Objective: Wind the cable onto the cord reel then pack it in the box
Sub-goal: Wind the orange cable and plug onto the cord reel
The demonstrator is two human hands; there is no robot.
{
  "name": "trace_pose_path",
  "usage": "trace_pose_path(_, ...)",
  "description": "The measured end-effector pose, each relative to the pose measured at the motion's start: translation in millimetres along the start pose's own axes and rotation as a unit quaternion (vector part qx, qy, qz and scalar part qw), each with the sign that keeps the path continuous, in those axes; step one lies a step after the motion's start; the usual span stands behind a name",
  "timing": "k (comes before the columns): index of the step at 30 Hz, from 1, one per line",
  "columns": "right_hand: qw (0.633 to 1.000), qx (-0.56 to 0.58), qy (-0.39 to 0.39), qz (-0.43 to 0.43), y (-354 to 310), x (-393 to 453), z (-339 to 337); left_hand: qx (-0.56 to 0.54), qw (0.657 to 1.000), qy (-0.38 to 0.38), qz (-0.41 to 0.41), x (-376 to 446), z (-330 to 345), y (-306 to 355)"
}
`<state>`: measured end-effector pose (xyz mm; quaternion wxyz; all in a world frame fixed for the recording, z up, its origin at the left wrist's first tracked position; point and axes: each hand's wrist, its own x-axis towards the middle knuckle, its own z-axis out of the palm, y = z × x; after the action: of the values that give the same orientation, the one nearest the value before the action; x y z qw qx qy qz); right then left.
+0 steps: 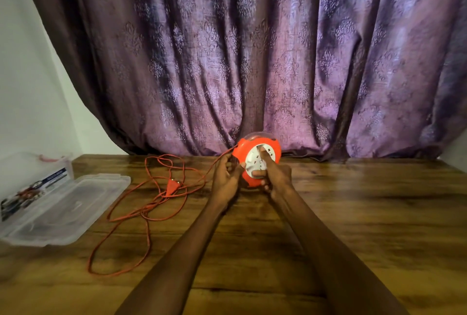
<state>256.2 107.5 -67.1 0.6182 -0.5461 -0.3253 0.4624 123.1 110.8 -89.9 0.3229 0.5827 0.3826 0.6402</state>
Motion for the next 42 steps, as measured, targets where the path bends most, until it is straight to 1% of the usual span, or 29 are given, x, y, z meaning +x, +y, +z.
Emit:
trace_pose_path(2, 0.988, -0.133, 0.004, -0.084, 2.1, 2.2, -5.8, -0.014, 1.0, 0.015, -0.018, 5.4, -7.1, 0.5)
trace_pose_path(3, 0.959, -0.239, 0.028, -0.152, 3.3, 3.8, -10.7, -0.031, 0.999, 0.017, -0.035, 8.5, -10.6, 0.4)
trace_pose_path(4, 0.907, -0.339, 0.054, -0.245, 5.3, 7.7, -15.8, -0.048, 0.997, 0.016, -0.051, 11.5, -14.2, 0.5)
trace_pose_path(5, 0.843, -0.397, 0.059, -0.358, 6.8, 11.1, -20.2, -0.054, 0.996, 0.015, -0.065, 14.3, -17.5, 1.5)
trace_pose_path(7, 0.706, -0.452, -0.006, -0.546, 8.6, 16.4, -26.1, -0.07, 0.994, 0.014, -0.085, 18.6, -23.6, 2.4)
trace_pose_path(8, 0.648, -0.476, -0.042, -0.593, 9.5, 18.1, -27.1, -0.082, 0.992, 0.013, -0.097, 19.7, -26.2, 4.1)
trace_pose_path(9, 0.612, -0.501, -0.067, -0.609, 9.2, 18.2, -27.1, -0.088, 0.99, 0.01, -0.11, 20.7, -28.7, 5.7)
trace_pose_path(10, 0.589, -0.52, -0.083, -0.613, 7.6, 17.2, -25.8, -0.093, 0.988, 0.003, -0.12, 21.7, -30.8, 7.1)
trace_pose_path(13, 0.548, -0.573, -0.089, -0.603, 6.7, 11.1, -20.6, -0.113, 0.983, -0.024, -0.141, 22.6, -34.1, 10.7)
trace_pose_path(16, 0.517, -0.601, -0.035, -0.608, 4.8, 7.9, -20.1, -0.106, 0.985, -0.032, -0.135, 18.5, -30.0, 14.1)
trace_pose_path(17, 0.516, -0.614, -0.008, -0.598, 4.8, 7.0, -19.3, -0.097, 0.987, -0.028, -0.126, 16.0, -28.3, 13.7)
trace_pose_path(18, 0.526, -0.624, 0.024, -0.578, 5.7, 5.4, -17.0, -0.088, 0.989, -0.025, -0.114, 13.1, -26.1, 13.7)
trace_pose_path(19, 0.551, -0.627, 0.055, -0.548, 6.5, 2.8, -13.3, -0.076, 0.992, -0.02, -0.101, 10.9, -23.3, 11.6)
trace_pose_path(20, 0.594, -0.617, 0.084, -0.509, 7.2, 0.2, -9.3, -0.063, 0.994, -0.016, -0.09, 8.7, -19.4, 10.4)
trace_pose_path(21, 0.656, -0.593, 0.107, -0.455, 8.0, -2.6, -5.0, -0.046, 0.996, -0.008, -0.076, 7.3, -16.1, 8.6)
trace_pose_path(23, 0.803, -0.502, 0.119, -0.298, 9.0, -3.3, 2.4, -0.024, 0.999, -0.002, -0.045, 4.4, -10.4, 5.2)
trace_pose_path(25, 0.931, -0.33, 0.066, -0.141, 4.7, -3.2, 6.6, -0.013, 1.0, -0.012, -0.026, 3.3, -7.3, 2.3)
trace_pose_path(26, 0.973, -0.214, 0.022, -0.083, 3.0, -3.3, 7.7, -0.008, 1.0, -0.02, -0.019, 2.9, -6.4, 1.6)
trace_pose_path(27, 0.991, -0.124, -0.011, -0.039, 3.3, -0.7, 8.5, -0.002, 1.0, -0.025, -0.011, 2.1, -6.1, 2.2)
trace_pose_path(28, 0.997, -0.077, -0.025, -0.014, 4.7, 2.5, 8.1, 0.001, 1.0, -0.025, -0.004, 1.9, -5.6, 2.4)
trace_pose_path(30, 0.997, -0.072, -0.03, -0.019, 9.8, 6.1, 6.6, -0.013, 1.0, -0.017, -0.012, 2.3, -6.8, 0.9)
trace_pose_path(32, 0.988, -0.132, -0.003, -0.079, 10.5, 7.4, 1.9, -0.047, 0.998, -0.007, -0.036, 3.5, -10.1, -1.3)
trace_pose_path(34, 0.95, -0.258, 0.066, -0.162, 7.0, 10.8, -6.9, -0.065, 0.997, 0.01, -0.049, 6.0, -15.3, -2.3)
trace_pose_path(35, 0.934, -0.277, 0.094, -0.206, 5.3, 13.0, -10.5, -0.076, 0.995, 0.013, -0.056, 7.1, -18.1, -1.5)
trace_pose_path(36, 0.929, -0.267, 0.092, -0.241, 3.7, 15.5, -13.3, -0.092, 0.993, 0.014, -0.068, 7.9, -20.1, 0.1)
trace_pose_path(37, 0.938, -0.226, 0.052, -0.256, 2.5, 19.3, -16.5, -0.109, 0.99, 0.012, -0.084, 8.4, -21.9, 1.4)
trace_pose_path(39, 0.967, -0.112, -0.074, -0.218, 0.6, 23.5, -20.9, -0.143, 0.983, 0.007, -0.112, 9.1, -24.1, 3.7)
trace_pose_path(40, 0.967, -0.084, -0.116, -0.21, 1.4, 22.6, -22.9, -0.155, 0.98, 0.004, -0.122, 9.1, -24.1, 3.9)
trace_pose_path(42, 0.951, -0.113, -0.119, -0.264, 2.7, 22.9, -25.4, -0.164, 0.976, -0.007, -0.141, 7.8, -24.0, 4.8)
